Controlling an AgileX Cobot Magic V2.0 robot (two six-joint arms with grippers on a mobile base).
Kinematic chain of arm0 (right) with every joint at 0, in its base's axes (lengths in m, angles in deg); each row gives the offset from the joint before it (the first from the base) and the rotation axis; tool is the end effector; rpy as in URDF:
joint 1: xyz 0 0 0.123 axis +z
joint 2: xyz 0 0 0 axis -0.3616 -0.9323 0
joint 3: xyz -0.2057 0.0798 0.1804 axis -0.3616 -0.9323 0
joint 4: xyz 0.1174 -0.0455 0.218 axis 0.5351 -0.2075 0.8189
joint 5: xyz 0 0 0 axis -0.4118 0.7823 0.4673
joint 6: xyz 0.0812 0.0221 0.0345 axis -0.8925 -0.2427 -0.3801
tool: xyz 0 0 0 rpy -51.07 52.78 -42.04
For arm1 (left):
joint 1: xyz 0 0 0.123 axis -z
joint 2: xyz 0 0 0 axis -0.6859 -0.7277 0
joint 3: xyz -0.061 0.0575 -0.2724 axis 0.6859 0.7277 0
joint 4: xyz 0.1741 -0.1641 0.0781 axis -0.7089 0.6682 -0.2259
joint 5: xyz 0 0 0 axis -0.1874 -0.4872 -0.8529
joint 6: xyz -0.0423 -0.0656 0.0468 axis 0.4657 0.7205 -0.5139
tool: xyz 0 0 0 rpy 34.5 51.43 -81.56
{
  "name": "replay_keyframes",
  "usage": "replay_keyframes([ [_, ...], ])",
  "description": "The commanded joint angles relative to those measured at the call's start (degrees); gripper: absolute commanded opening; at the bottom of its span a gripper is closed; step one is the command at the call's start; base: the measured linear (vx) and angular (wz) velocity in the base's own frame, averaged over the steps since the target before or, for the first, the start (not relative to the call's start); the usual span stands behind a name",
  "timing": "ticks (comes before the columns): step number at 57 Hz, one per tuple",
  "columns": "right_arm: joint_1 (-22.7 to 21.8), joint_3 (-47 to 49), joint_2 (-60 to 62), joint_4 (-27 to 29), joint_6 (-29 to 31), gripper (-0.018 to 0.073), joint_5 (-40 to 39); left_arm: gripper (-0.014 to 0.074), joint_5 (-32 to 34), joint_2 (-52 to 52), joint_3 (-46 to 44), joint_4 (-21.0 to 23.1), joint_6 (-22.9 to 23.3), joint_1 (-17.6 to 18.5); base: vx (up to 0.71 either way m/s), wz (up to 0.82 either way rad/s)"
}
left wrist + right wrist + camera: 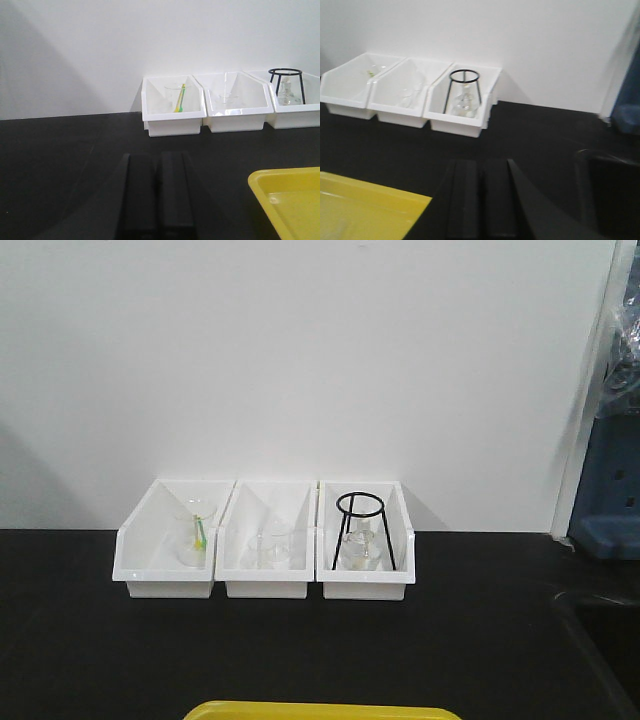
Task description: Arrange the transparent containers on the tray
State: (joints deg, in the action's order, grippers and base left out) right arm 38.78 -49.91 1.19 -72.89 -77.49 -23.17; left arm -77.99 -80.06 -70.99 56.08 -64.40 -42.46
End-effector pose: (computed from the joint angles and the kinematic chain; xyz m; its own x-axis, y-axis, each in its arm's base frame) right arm 0.1087 0.0245 0.3290 -0.1961 -0.0776 -0.9775 -0.2066 0.9778 -0.0362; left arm 0.0568 -0.0003 0.1987 0.0083 -0.0423 -0.9991 0.0098 0.9991 -0.0422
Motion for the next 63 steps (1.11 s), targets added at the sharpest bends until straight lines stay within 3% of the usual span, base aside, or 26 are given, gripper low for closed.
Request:
replay_keyframes([
  [1,-7.3,-4.9,5.6,3.6,9.5,-0.0013,-10.4,-0.0006,4.8,0.0,2.0,0.0,0.4,0.3,0.00,0.00],
  [6,-12.1,-11.2,11.4,8.8,17.6,-0.0013,-13.7,-0.0006,4.8,0.0,2.0,0.0,0.4,0.3,0.00,0.00],
  [11,-15.8,-16.2,16.9,12.0,20.4,-0.0013,-13.8,-0.0006,4.8,0.0,2.0,0.0,0.4,0.3,0.00,0.00],
  [24,-17.7,-28.9,31.8,9.3,13.4,-0.0013,-11.4,-0.0006,4.8,0.0,2.0,0.0,0.4,0.3,0.00,0.00],
  [30,-17.3,-34.1,31.2,7.2,9.7,-0.0013,-14.0,-0.0006,4.6,0.0,2.0,0.0,0.4,0.3,0.00,0.00],
  [38,-17.3,-33.8,31.5,7.8,8.1,-0.0013,-9.5,-0.0006,4.4,-0.1,2.0,0.0,0.4,0.3,0.00,0.01],
  [63,-17.3,-33.8,31.3,8.0,8.1,-0.0013,-9.2,-0.0006,4.3,-0.1,2.0,0.0,0.4,0.3,0.00,0.00],
])
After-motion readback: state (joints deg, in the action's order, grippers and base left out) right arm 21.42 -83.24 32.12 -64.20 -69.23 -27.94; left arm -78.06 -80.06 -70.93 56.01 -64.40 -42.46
